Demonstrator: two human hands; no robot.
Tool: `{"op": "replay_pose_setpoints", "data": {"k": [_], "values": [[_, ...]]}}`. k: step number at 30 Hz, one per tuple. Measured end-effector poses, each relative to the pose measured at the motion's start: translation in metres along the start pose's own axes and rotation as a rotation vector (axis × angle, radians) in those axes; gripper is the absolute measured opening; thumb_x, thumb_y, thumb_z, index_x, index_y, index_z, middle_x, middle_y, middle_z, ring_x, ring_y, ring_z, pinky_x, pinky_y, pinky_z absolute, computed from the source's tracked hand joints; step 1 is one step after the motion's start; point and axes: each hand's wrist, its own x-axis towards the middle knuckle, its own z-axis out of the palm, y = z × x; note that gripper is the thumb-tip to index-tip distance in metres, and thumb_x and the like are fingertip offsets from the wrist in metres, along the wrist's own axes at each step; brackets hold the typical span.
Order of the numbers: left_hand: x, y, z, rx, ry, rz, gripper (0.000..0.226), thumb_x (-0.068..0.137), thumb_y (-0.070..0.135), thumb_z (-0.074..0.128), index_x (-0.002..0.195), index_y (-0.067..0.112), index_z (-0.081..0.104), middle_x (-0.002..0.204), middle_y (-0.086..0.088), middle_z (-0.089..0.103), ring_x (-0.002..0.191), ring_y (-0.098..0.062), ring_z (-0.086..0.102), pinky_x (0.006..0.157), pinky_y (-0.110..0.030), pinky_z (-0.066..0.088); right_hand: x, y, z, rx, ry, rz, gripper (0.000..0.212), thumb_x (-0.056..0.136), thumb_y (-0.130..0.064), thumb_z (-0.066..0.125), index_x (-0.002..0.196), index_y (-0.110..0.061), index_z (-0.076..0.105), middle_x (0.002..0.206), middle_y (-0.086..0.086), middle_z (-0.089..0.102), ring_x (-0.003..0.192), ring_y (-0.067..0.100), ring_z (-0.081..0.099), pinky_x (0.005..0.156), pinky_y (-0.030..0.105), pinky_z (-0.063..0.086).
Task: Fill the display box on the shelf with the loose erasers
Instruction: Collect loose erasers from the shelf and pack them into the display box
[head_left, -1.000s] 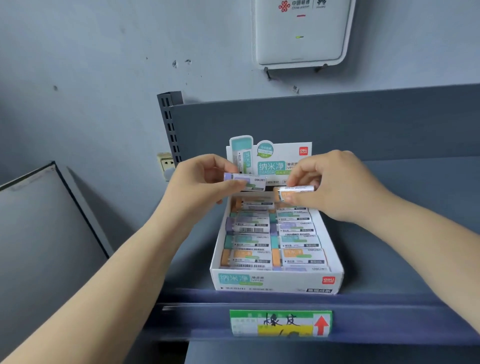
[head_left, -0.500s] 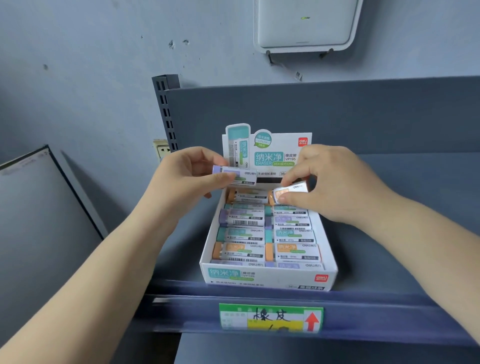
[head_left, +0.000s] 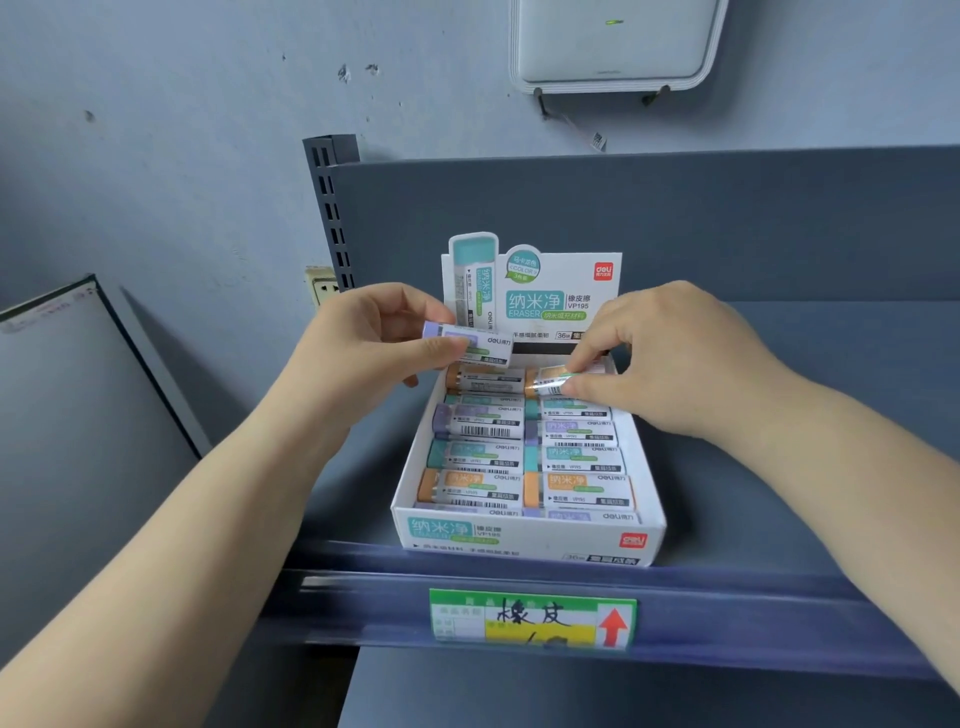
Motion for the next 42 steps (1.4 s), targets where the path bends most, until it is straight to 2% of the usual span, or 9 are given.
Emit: {"op": "replay_pose_setpoints", "data": {"k": [4, 7, 10, 13, 18, 21, 26, 34, 42], "values": [[-0.001, 0.0, 0.001, -0.006, -0.019, 0.004, 0.012, 0.071, 0.014, 0.074, 0.074, 0.013, 0.062, 0.064, 0.009, 0.072, 0.058, -0.001, 0.062, 0.048, -0.014, 0.042, 0.002, 0.0, 0.003, -0.021, -0.023, -0.033, 0.011, 0.081, -0.038, 0.064, 0.081, -0.03, 0.072, 0.084, -0.013, 0.053, 0.088, 0.013, 0.051, 0.067, 0.027, 0.034], [-0.002, 0.004, 0.004, -0.023, -0.041, 0.001, 0.02, 0.061, 0.024, 0.074, 0.073, 0.012, 0.062, 0.067, 0.008, 0.073, 0.057, -0.001, 0.063, 0.046, -0.012, 0.042, 0.003, 0.001, 0.004, 0.039, 0.024, -0.042, 0.012, 0.08, -0.038, 0.064, 0.081, -0.028, 0.07, 0.075, -0.011, 0.057, 0.073, 0.007, 0.053, 0.063, 0.025, 0.037], [-0.004, 0.008, 0.009, -0.072, -0.07, 0.021, 0.024, 0.053, 0.024, 0.072, 0.071, 0.011, 0.062, 0.068, 0.007, 0.074, 0.06, -0.002, 0.067, 0.047, -0.009, 0.044, 0.002, -0.004, -0.001, 0.386, 0.045, -0.016, 0.012, 0.074, -0.037, 0.07, 0.08, -0.028, 0.066, 0.062, -0.015, 0.062, 0.052, -0.009, 0.051, 0.054, 0.008, 0.034], [-0.004, 0.008, 0.011, -0.084, -0.105, 0.055, 0.025, 0.052, 0.024, 0.073, 0.072, 0.012, 0.065, 0.072, 0.003, 0.075, 0.071, -0.009, 0.071, 0.06, -0.016, 0.054, 0.001, -0.009, -0.002, 0.604, -0.033, -0.031, 0.018, 0.071, -0.03, 0.074, 0.085, -0.027, 0.065, 0.075, -0.012, 0.069, 0.041, 0.001, 0.044, 0.051, 0.008, 0.035], [-0.004, 0.006, 0.012, 0.039, -0.156, 0.116, 0.029, 0.05, 0.036, 0.074, 0.073, 0.02, 0.067, 0.077, 0.0, 0.075, 0.069, -0.012, 0.065, 0.068, -0.029, 0.055, 0.004, -0.008, 0.001, 0.657, -0.094, -0.039, 0.008, 0.075, -0.018, 0.073, 0.079, -0.022, 0.067, 0.071, -0.008, 0.068, 0.041, 0.003, 0.039, 0.048, 0.01, 0.037], [-0.006, 0.005, 0.011, 0.202, -0.144, 0.177, 0.028, 0.057, 0.038, 0.073, 0.078, 0.022, 0.066, 0.073, 0.007, 0.071, 0.054, 0.001, 0.053, 0.054, -0.012, 0.044, 0.004, 0.0, -0.006, 0.688, -0.106, -0.028, 0.005, 0.073, -0.014, 0.073, 0.072, -0.018, 0.07, 0.062, -0.007, 0.067, 0.047, -0.003, 0.051, 0.054, 0.008, 0.041], [-0.009, 0.002, 0.01, 0.51, -0.131, 0.253, 0.013, 0.071, 0.02, 0.076, 0.078, 0.023, 0.065, 0.069, 0.019, 0.06, 0.058, 0.01, 0.052, 0.053, -0.003, 0.038, 0.001, 0.01, -0.015, 0.634, -0.163, 0.017, 0.004, 0.068, -0.015, 0.074, 0.065, -0.017, 0.072, 0.066, -0.004, 0.072, 0.053, -0.002, 0.059, 0.063, 0.012, 0.047], [-0.01, 0.005, 0.011, 0.533, -0.181, 0.213, 0.018, 0.073, 0.016, 0.075, 0.068, 0.028, 0.061, 0.069, 0.019, 0.059, 0.058, 0.013, 0.052, 0.051, -0.002, 0.038, -0.003, 0.003, -0.015, 0.446, -0.291, -0.014, 0.01, 0.073, -0.014, 0.075, 0.065, -0.016, 0.069, 0.031, -0.02, 0.047, 0.038, -0.004, 0.048, 0.044, 0.005, 0.033], [-0.008, 0.0, 0.009, 0.571, -0.202, 0.238, 0.004, 0.077, 0.018, 0.071, 0.076, 0.022, 0.068, 0.075, 0.017, 0.063, 0.066, 0.015, 0.052, 0.055, -0.001, 0.037, -0.005, 0.003, -0.013, 0.287, -0.295, -0.035, 0.012, 0.077, -0.025, 0.071, 0.066, -0.027, 0.068, 0.037, -0.028, 0.048, 0.046, -0.005, 0.048, 0.048, 0.007, 0.035]]}}
